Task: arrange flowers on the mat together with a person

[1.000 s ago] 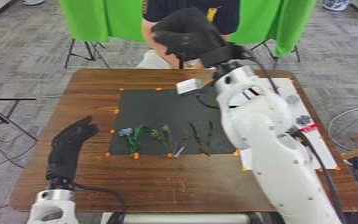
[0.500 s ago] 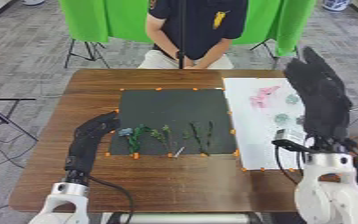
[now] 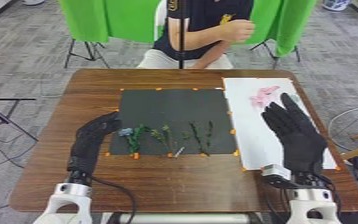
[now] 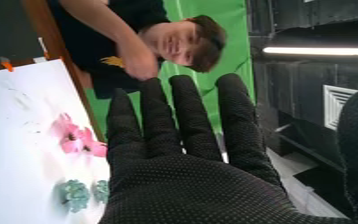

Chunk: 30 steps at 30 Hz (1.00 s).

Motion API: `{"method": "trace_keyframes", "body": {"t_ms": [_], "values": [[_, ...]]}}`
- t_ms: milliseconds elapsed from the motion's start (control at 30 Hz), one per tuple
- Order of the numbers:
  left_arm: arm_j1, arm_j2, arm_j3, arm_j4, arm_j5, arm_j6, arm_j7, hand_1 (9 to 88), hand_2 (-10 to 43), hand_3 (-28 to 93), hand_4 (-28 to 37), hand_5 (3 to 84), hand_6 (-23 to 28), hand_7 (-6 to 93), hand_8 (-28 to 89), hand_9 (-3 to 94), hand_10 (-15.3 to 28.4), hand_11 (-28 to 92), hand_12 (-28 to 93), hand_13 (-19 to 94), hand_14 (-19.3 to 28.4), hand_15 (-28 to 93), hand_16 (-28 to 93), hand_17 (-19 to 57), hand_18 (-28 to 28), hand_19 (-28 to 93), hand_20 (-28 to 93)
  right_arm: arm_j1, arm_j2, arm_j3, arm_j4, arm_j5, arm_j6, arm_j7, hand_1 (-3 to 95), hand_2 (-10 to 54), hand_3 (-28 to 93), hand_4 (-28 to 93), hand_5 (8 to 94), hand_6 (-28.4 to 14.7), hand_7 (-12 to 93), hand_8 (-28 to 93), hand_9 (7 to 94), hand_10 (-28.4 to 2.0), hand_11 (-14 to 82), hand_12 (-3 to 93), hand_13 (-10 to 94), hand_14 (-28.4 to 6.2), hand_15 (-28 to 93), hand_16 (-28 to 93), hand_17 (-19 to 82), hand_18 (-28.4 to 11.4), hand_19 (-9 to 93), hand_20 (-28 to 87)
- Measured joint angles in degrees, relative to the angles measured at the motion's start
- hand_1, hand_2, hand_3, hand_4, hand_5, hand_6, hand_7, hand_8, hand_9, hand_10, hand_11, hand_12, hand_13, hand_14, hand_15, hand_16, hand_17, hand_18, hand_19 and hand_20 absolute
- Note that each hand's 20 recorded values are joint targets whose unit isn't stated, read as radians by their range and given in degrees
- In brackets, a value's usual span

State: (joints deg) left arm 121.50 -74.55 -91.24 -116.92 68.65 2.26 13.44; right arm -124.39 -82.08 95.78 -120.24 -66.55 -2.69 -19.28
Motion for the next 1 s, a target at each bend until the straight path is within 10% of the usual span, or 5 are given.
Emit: {"method": "trace_keyframes", "body": {"t_ms": [233,1000], "values": [[1.79,0.03,-0.90,-0.98,-1.22,1.48,-0.49,28.8,-4.7,61,-17.4,47.4,3.7,17.1,-6,47.2,13.0,22,17,37,16.5,20,5,3.6,11.3,6,17,-0.16,-0.28,-0.12,-0.31,0.75,0.49,-0.06,4.8,4.7,80,-20,36.9,-0.4,8,-8,39.5,-14.8,4.0,11.1,30,-13.1,8,15,17,-13.6,4,27],[1.31,0.20,-2.51,-0.18,-3.17,1.78,0.03,28.5,-5.3,62,-17.2,47.5,3.7,17.1,-6,47.2,12.9,22,17,37,16.4,20,5,3.6,11.3,6,17,-1.04,-0.36,-0.46,-0.73,3.42,2.57,0.26,5.3,5.2,81,-19,41.1,-1.0,10,-9,42.1,-15.2,4.5,11.7,33,-13.3,10,16,18,-13.9,5,28]]}}
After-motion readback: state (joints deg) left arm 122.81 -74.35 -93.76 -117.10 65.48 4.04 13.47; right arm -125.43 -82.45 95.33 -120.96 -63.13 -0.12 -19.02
